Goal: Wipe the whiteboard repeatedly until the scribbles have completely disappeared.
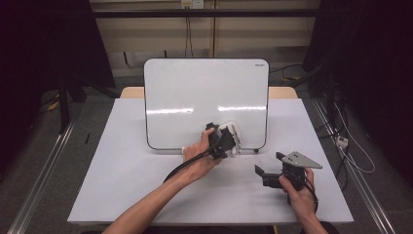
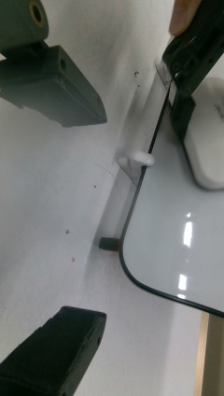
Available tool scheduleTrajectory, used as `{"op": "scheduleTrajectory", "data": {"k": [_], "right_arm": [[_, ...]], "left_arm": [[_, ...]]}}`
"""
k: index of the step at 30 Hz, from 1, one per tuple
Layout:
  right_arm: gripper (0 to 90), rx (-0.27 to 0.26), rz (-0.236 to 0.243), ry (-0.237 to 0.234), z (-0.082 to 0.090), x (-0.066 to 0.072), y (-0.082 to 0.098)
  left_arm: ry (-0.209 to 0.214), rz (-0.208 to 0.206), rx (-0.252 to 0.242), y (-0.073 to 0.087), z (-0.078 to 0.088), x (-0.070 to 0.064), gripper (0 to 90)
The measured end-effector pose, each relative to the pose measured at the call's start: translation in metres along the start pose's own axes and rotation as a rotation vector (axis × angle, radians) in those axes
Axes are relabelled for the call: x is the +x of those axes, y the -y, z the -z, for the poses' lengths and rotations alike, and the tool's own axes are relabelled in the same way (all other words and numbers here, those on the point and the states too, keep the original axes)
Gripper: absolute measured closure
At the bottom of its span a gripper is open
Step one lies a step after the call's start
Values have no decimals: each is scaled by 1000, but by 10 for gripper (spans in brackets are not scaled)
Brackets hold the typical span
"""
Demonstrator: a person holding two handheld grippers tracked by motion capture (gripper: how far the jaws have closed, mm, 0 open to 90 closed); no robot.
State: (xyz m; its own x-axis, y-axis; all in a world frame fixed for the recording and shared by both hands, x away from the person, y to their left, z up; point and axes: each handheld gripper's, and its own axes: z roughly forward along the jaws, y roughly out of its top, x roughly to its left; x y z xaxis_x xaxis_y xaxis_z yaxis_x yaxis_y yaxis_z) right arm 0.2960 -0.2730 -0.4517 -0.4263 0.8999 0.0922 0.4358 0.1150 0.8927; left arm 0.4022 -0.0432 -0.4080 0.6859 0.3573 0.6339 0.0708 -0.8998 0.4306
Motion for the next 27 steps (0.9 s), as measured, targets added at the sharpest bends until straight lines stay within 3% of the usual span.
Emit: {"op": "scheduleTrajectory", "data": {"k": [11,16,22,25,27], "right_arm": [[51,0,-1,2,0,1,0],[51,0,0,0,0,2,-1],[51,-2,-2,9,-1,-1,-1],[51,-2,-4,6,-1,0,-1],[52,-5,-8,4,-2,1,-2]], "left_arm": [[-40,205,-19,38,9,33,312],[-33,253,-29,50,12,42,312],[11,303,-85,64,15,49,312],[54,368,-113,72,17,56,312],[54,378,-122,76,17,56,312]]}}
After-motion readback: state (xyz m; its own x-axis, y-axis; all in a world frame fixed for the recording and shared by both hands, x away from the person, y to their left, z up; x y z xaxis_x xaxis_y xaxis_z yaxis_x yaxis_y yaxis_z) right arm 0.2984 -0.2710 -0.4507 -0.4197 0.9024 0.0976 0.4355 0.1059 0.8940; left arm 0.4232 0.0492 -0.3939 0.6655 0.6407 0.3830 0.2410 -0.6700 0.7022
